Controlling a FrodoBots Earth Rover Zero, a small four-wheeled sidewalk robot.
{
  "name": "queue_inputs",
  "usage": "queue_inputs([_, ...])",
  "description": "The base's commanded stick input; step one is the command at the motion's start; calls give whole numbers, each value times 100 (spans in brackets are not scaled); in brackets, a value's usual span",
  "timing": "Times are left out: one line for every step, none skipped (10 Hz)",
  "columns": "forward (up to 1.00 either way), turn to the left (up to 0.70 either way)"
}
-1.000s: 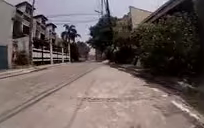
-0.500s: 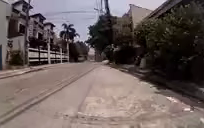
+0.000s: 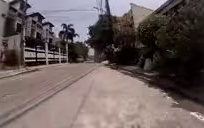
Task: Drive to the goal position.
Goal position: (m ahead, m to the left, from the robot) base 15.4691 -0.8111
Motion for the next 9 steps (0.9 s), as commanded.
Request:
queue_inputs([100,0])
queue_inputs([100,0])
queue_inputs([100,0])
queue_inputs([100,0])
queue_inputs([100,0])
queue_inputs([100,0])
queue_inputs([100,0])
queue_inputs([100,0])
queue_inputs([100,0])
